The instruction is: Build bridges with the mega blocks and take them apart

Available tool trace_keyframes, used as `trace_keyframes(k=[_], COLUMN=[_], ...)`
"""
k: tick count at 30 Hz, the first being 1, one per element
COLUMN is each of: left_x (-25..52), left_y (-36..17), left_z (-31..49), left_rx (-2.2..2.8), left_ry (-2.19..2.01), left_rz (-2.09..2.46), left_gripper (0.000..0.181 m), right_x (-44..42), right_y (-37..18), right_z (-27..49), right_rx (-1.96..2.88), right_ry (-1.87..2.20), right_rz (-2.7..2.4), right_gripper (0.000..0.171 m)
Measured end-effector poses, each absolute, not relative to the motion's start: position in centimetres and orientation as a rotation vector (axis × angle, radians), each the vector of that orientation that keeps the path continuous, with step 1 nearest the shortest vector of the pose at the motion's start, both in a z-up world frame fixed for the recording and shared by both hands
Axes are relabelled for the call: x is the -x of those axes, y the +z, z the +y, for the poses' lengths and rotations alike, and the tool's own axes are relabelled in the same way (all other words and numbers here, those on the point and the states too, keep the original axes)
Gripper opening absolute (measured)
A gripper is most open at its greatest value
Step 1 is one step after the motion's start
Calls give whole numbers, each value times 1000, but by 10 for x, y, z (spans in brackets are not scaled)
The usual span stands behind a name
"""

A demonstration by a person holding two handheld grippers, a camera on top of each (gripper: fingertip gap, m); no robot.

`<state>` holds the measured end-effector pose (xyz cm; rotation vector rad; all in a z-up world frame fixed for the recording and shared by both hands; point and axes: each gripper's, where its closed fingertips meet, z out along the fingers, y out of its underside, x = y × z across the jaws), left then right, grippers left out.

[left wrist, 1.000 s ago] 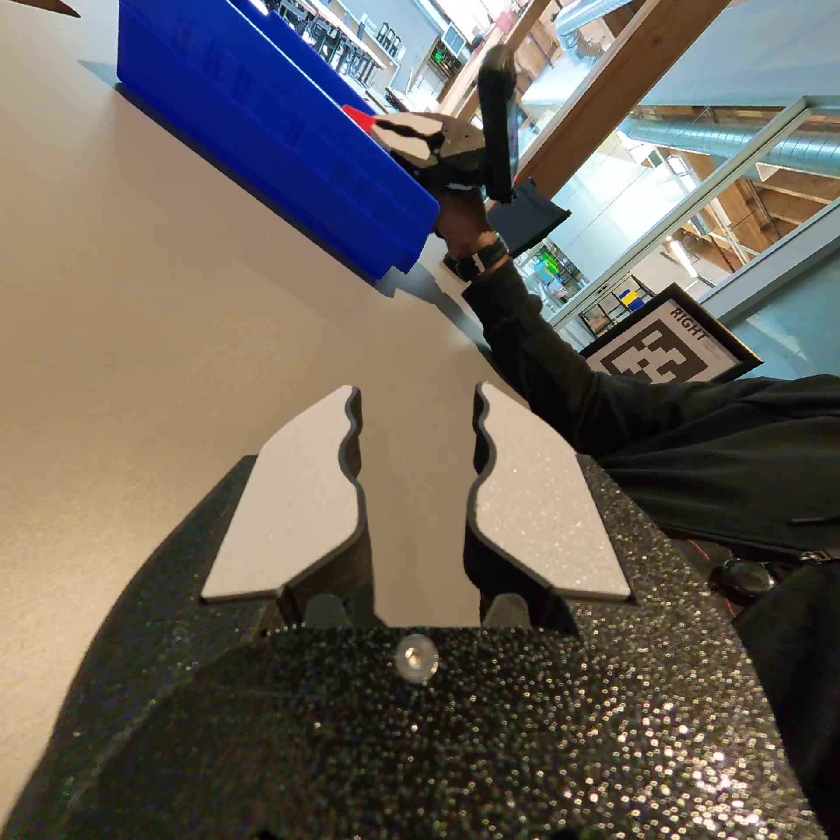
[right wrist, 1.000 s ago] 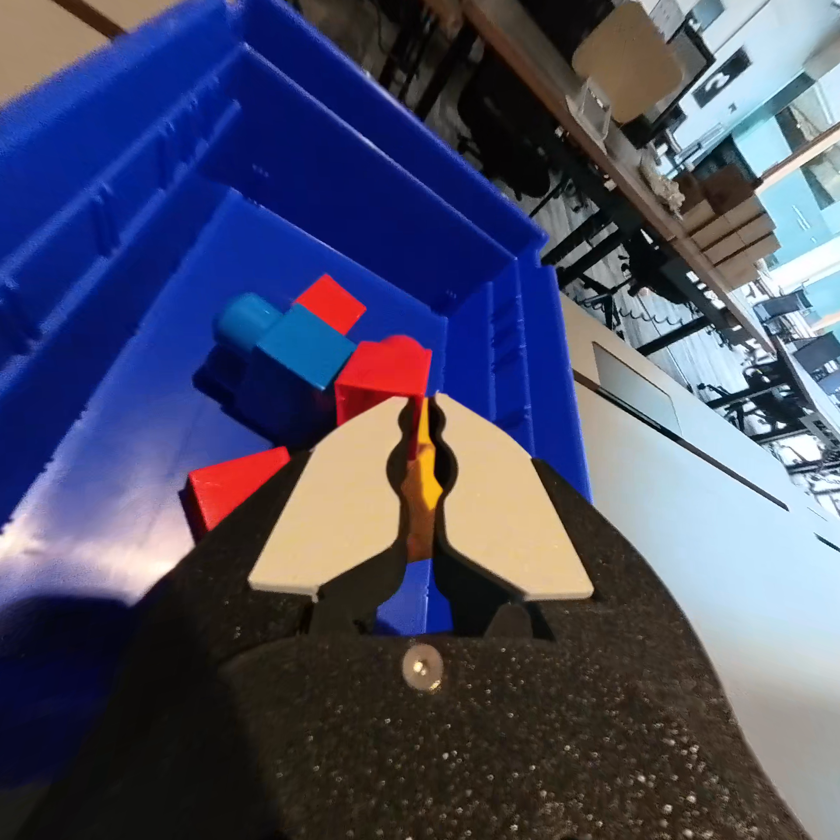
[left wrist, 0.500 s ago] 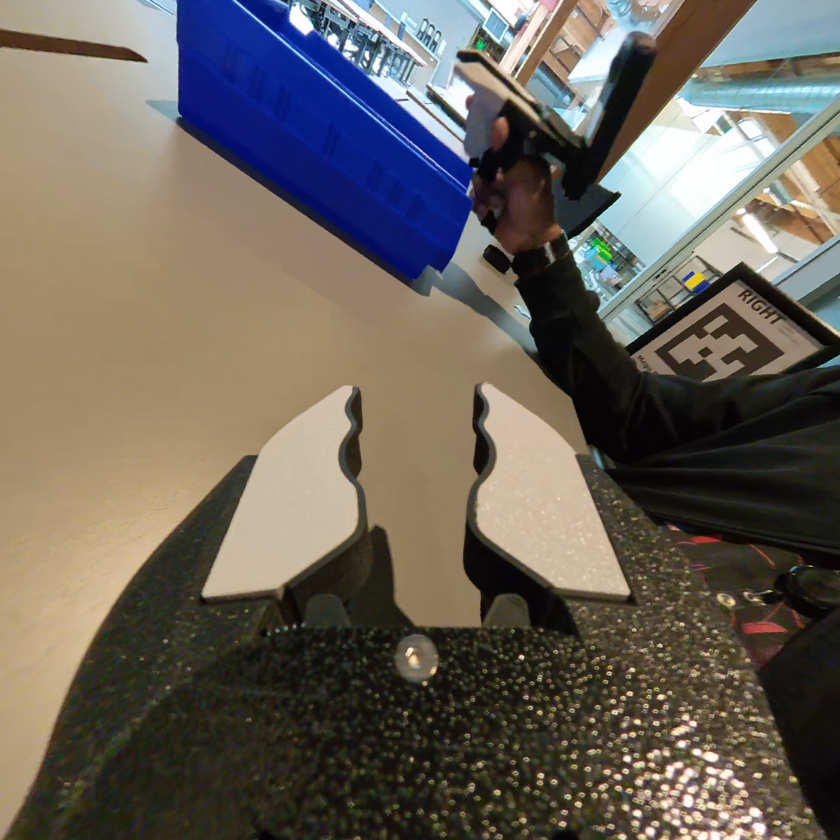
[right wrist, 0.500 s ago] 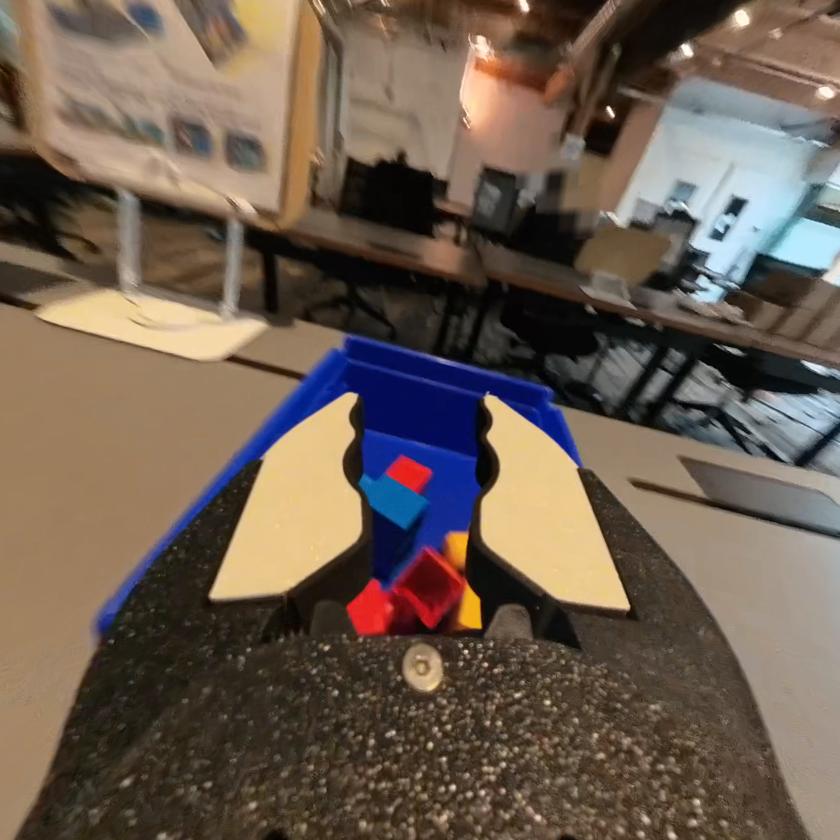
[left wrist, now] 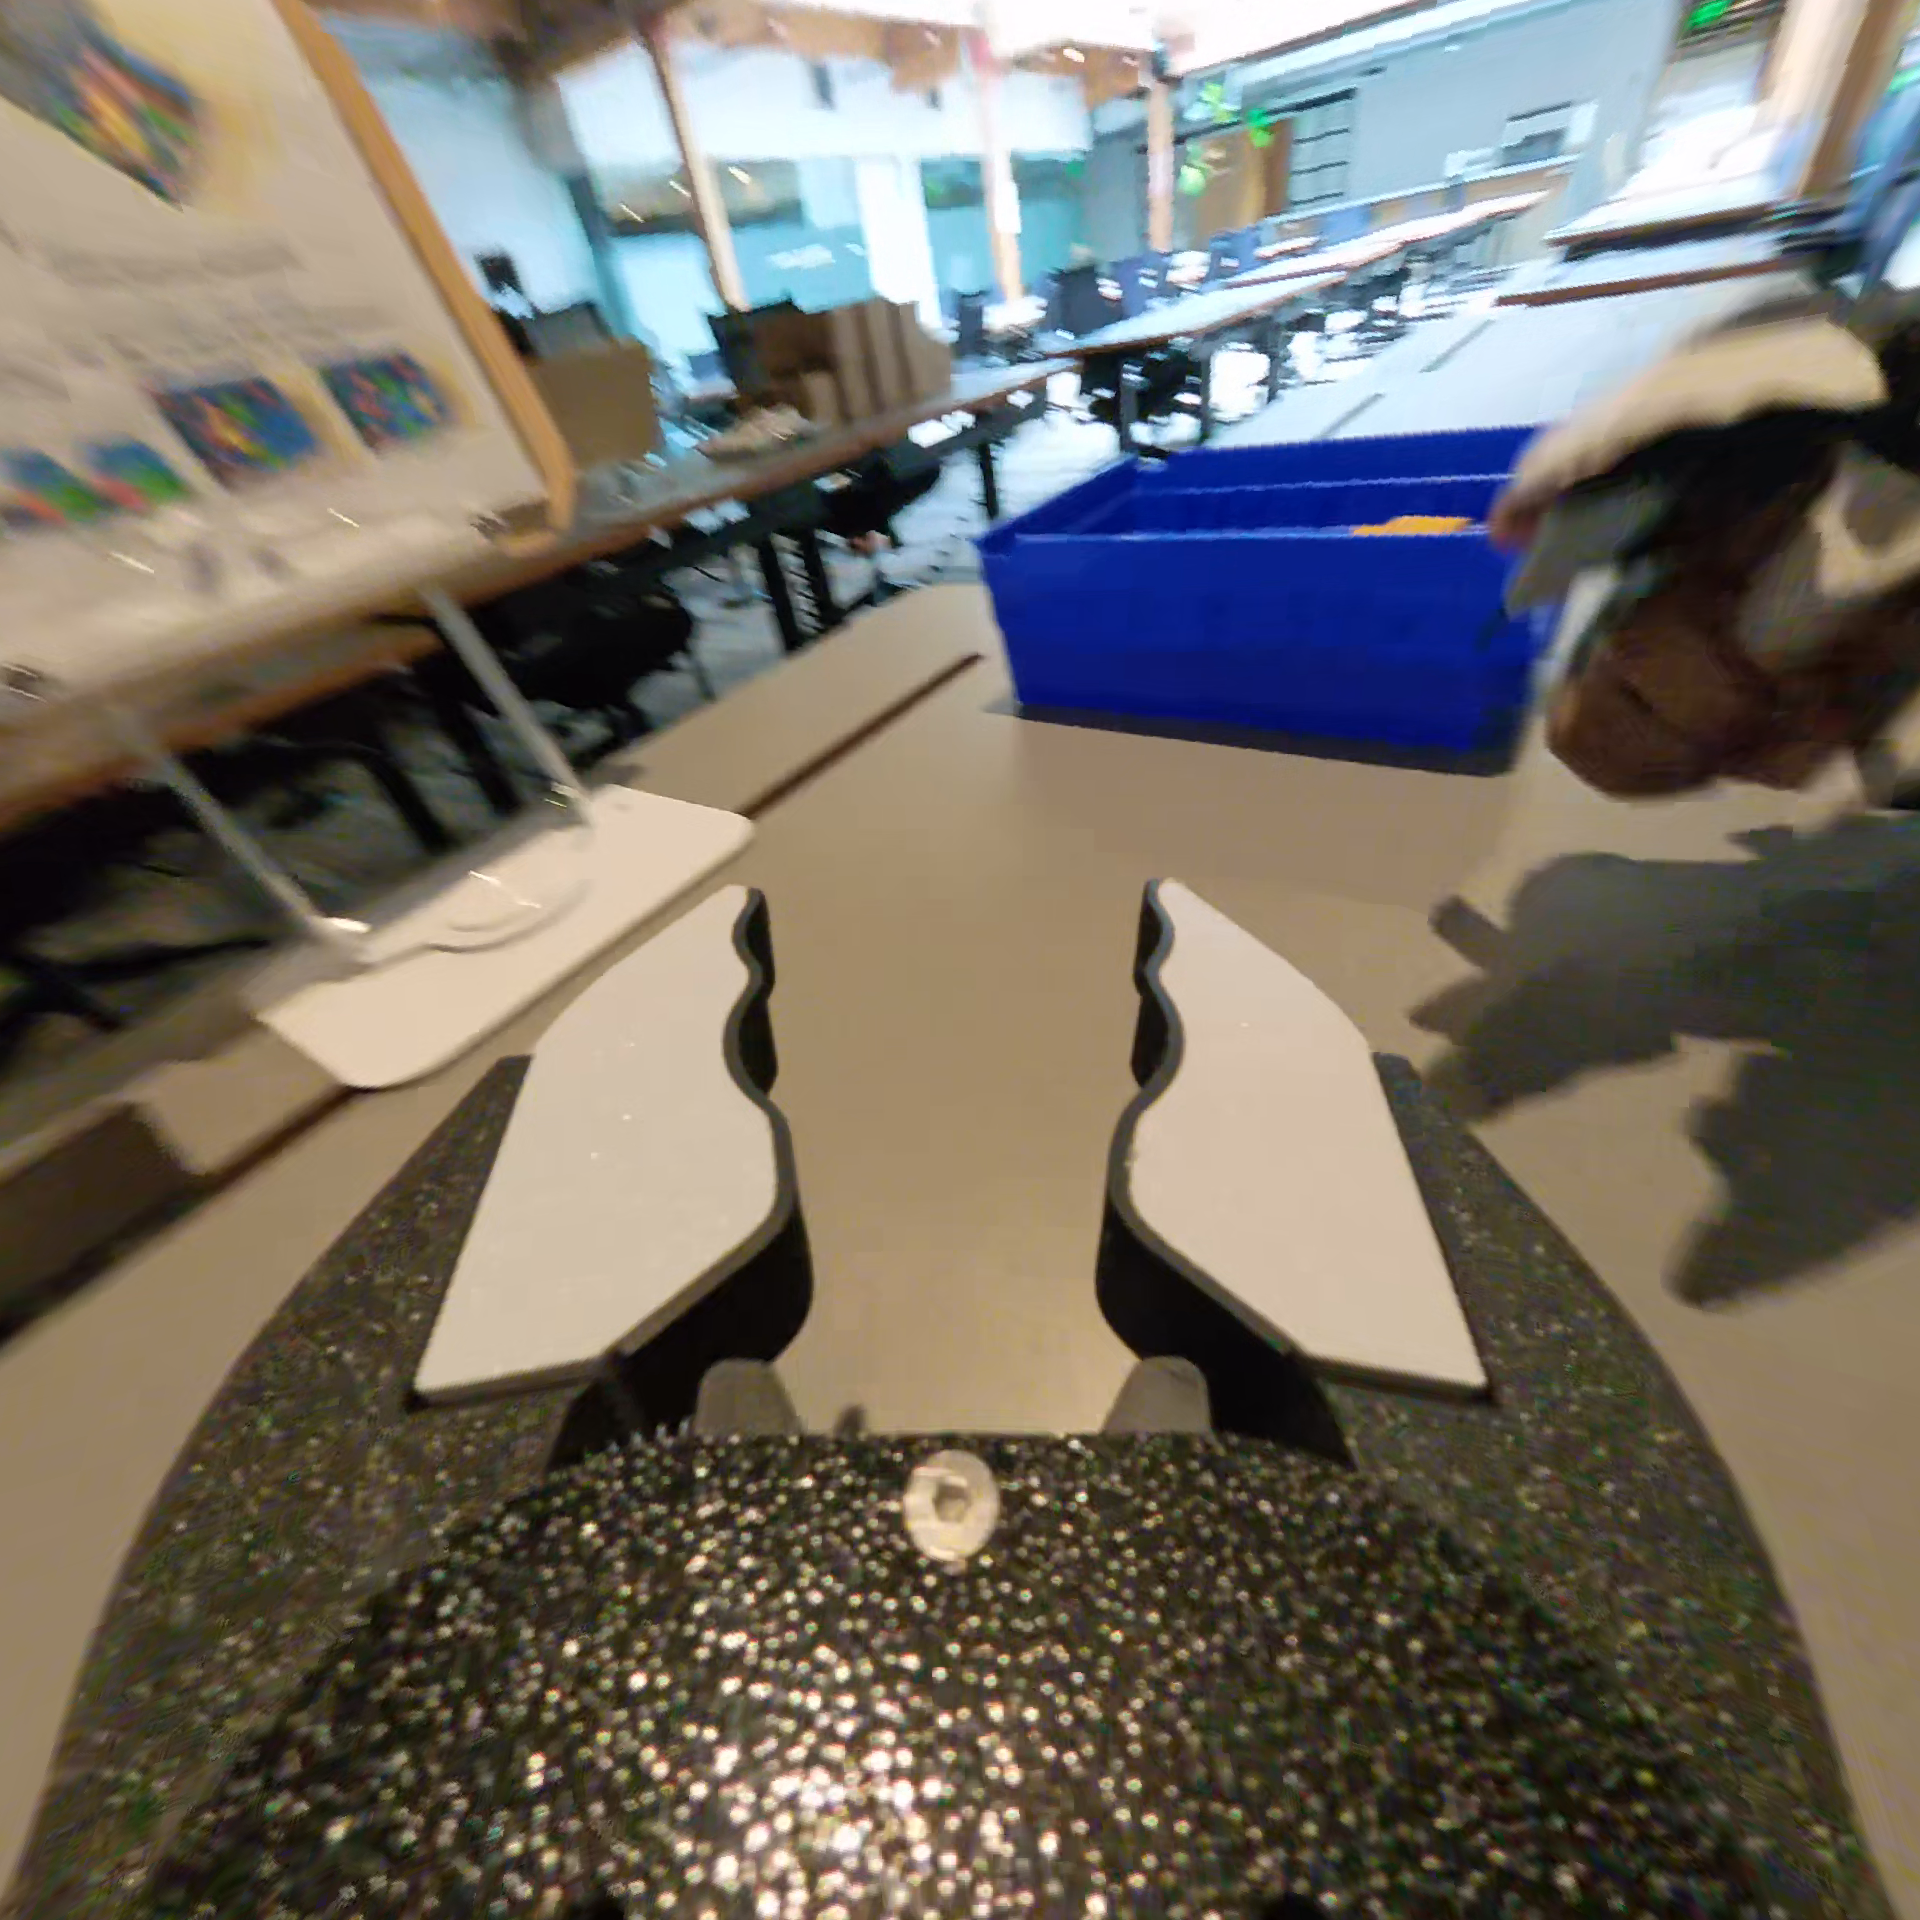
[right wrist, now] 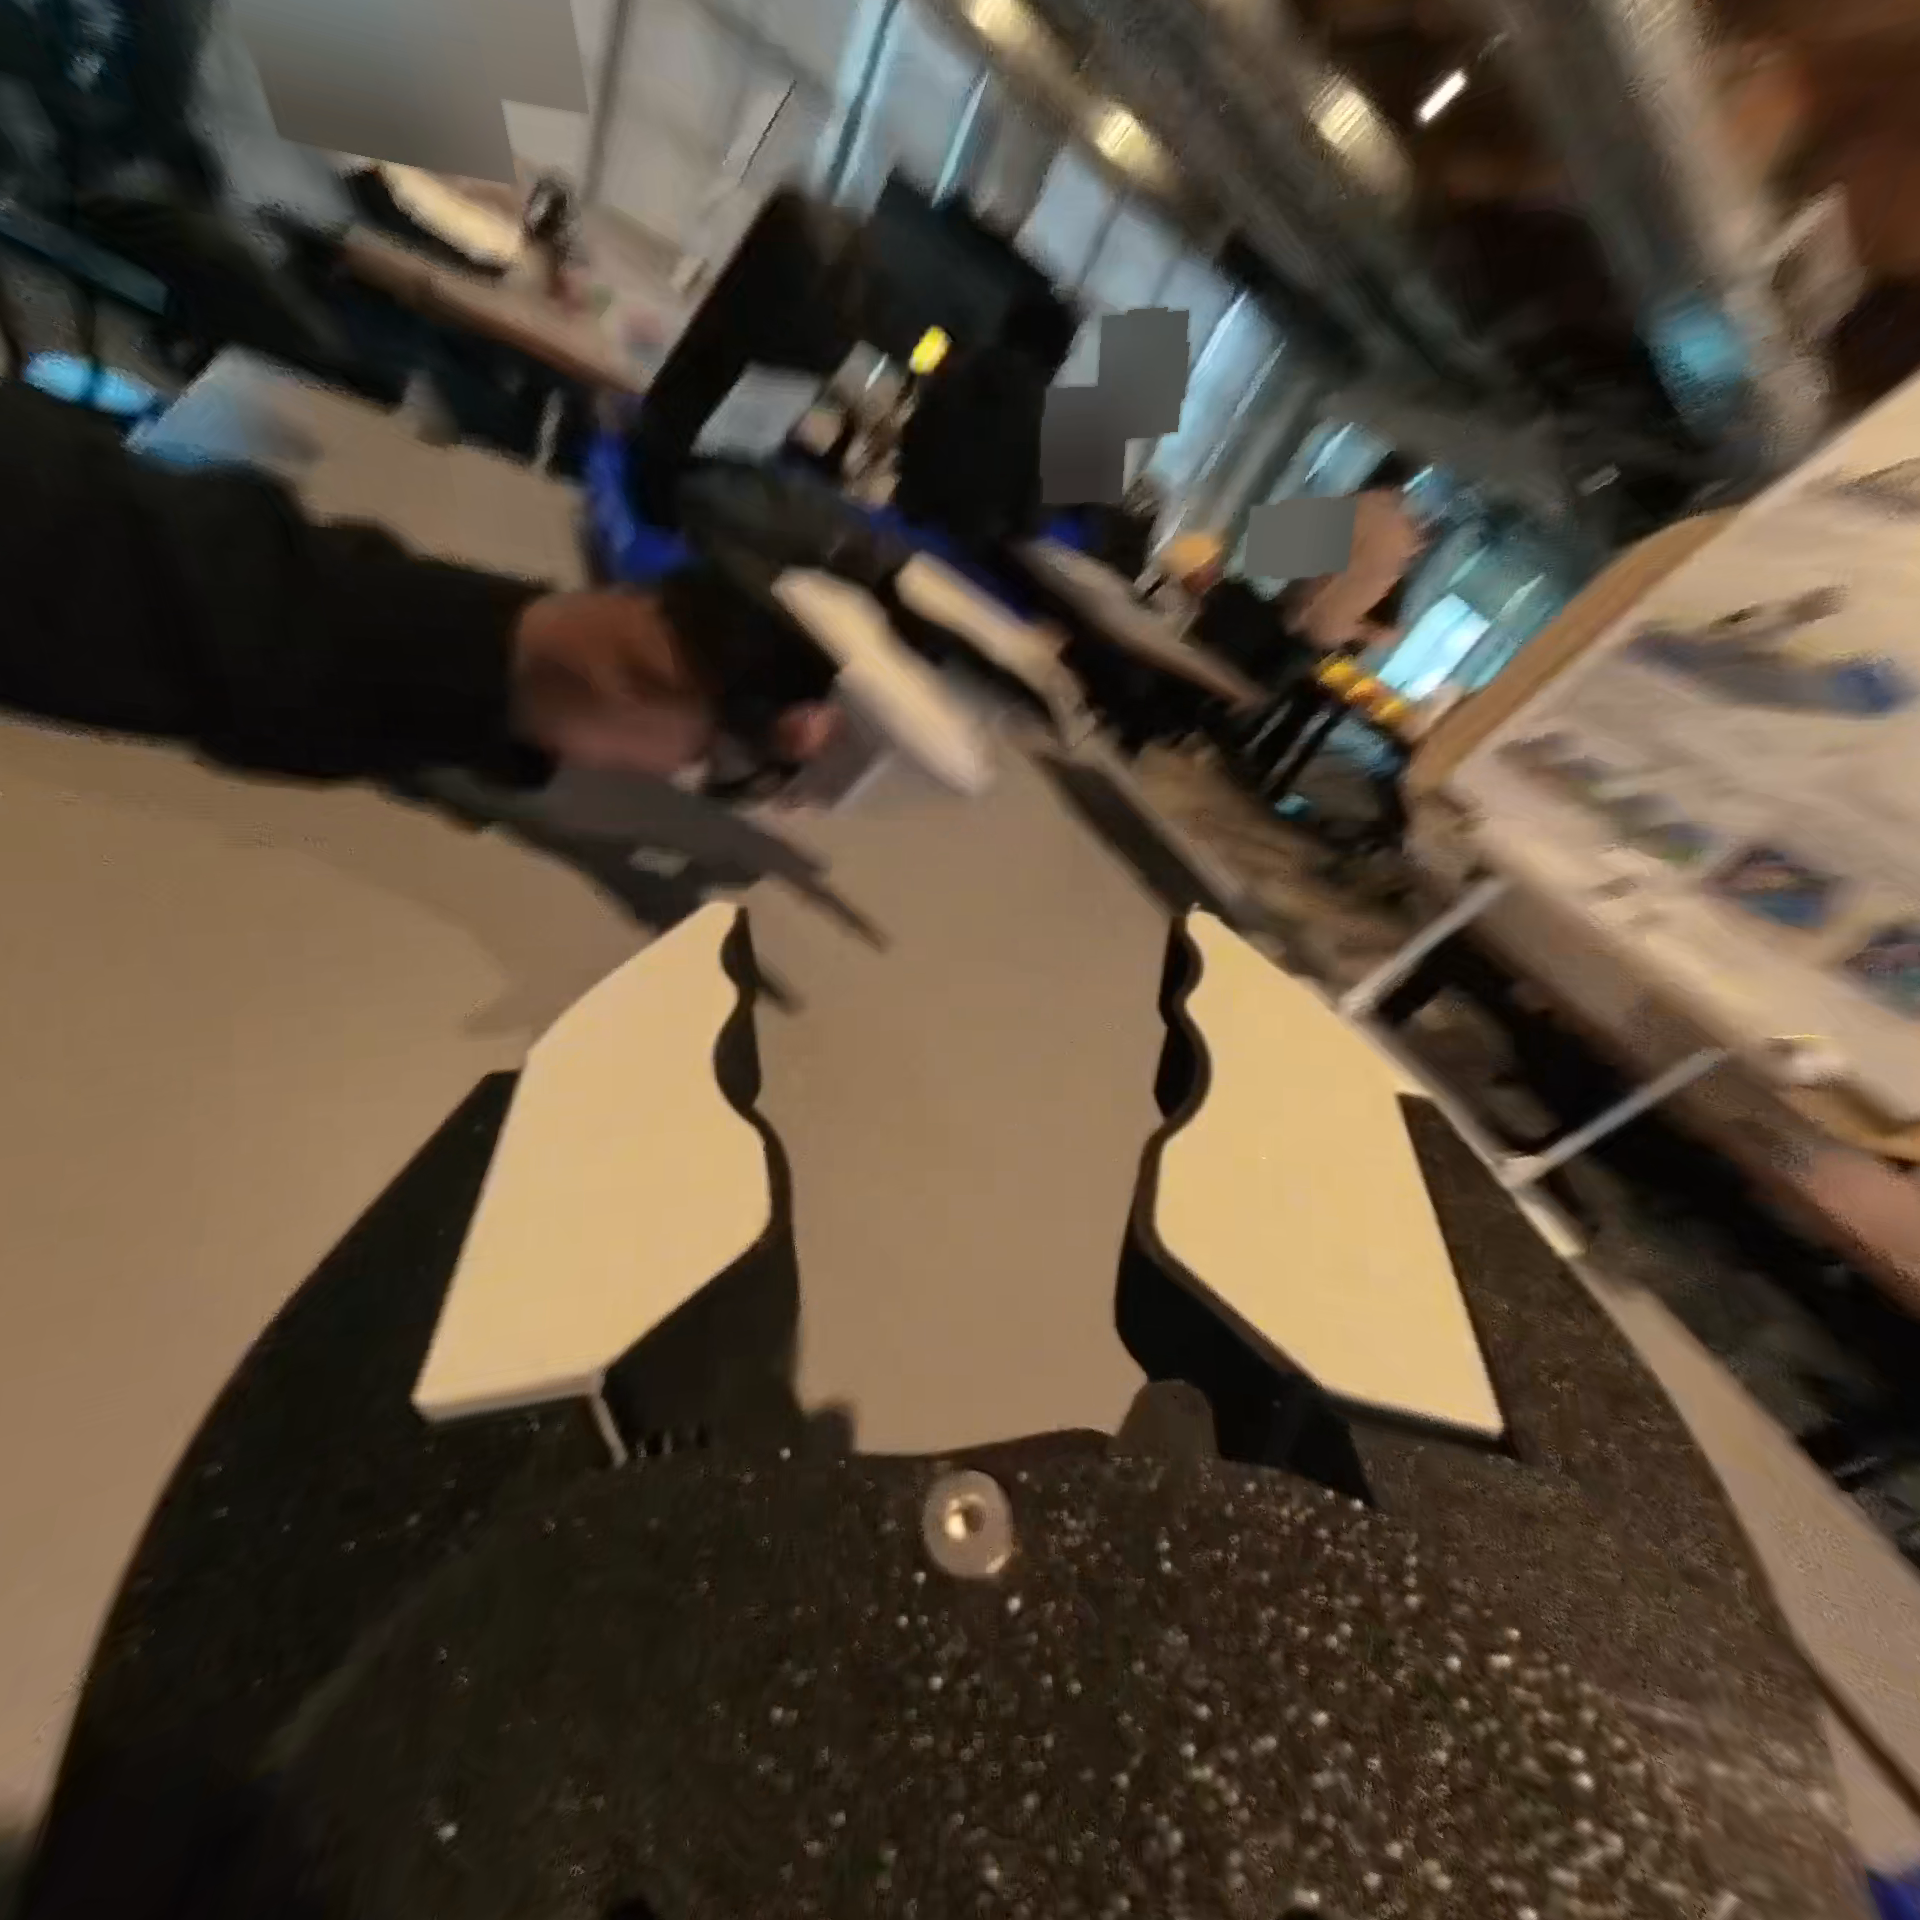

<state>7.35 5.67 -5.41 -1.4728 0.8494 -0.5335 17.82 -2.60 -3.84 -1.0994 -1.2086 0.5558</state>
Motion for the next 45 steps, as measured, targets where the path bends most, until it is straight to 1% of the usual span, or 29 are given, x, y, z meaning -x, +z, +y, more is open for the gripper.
trace_keyframes(k=[1, 3, 5, 6, 7, 8, 9, 11, 14, 16, 18, 22, 23, 30, 33, 35, 39, 42, 45], left_x=[-66, -48, -21, -2, 20, 47, 76, 145, 251, 300, 326, 336, 338, 333, 334, 331, 330, 336, 331], left_y=[-47, -33, -18, -9, 0, 8, 14, 19, -2, -32, -60, -91, -95, -100, -102, -102, -101, -87, -36], left_z=[59, 63, 70, 74, 78, 81, 83, 84, 80, 77, 76, 85, 87, 91, 91, 90, 91, 87, 77], left_rx=[1439, 1386, 1370, 1369, 1383, 1411, 1450, 1563, 1778, 1930, 2053, 2154, 2165, 2193, 2202, 2199, 2181, 2130, 1933], left_ry=[-472, -371, -244, -167, -93, -27, 23, 73, 24, -71, -146, -211, -202, -139, -70, -45, 62, 171, 216], left_rz=[828, 774, 701, 657, 608, 551, 487, 336, 62, -80, -151, -139, -136, -76, -43, 2, 90, 93, 91], left_gripper=[68, 70, 72, 73, 78, 80, 80, 74, 71, 67, 62, 50, 50, 49, 42, 28, 27, 27, 27], right_x=[-163, -144, -136, -134, -134, -134, -135, -138, -137, -135, -133, -132, -132, -132, -132, -132, -131, -131, -131], right_y=[-60, -99, -124, -130, -129, -128, -127, -126, -127, -132, -136, -139, -139, -140, -141, -142, -143, -143, -142], right_z=[-29, -33, -34, -34, -33, -33, -33, -30, -30, -32, -33, -32, -32, -32, -33, -33, -34, -35, -34], right_rx=[1145, 1220, 1283, 1298, 1297, 1297, 1304, 1321, 1326, 1322, 1311, 1318, 1319, 1320, 1316, 1313, 1309, 1307, 1308], right_ry=[550, 526, 520, 505, 503, 519, 537, 554, 553, 523, 489, 456, 456, 448, 443, 437, 426, 421, 426], right_rz=[-1280, -1390, -1449, -1475, -1467, -1463, -1456, -1441, -1452, -1483, -1515, -1528, -1524, -1527, -1535, -1540, -1550, -1554, -1546], right_gripper=[79, 80, 80, 78, 80, 76, 75, 72, 70, 69, 68, 66, 65, 63, 63, 63, 63, 63, 63])
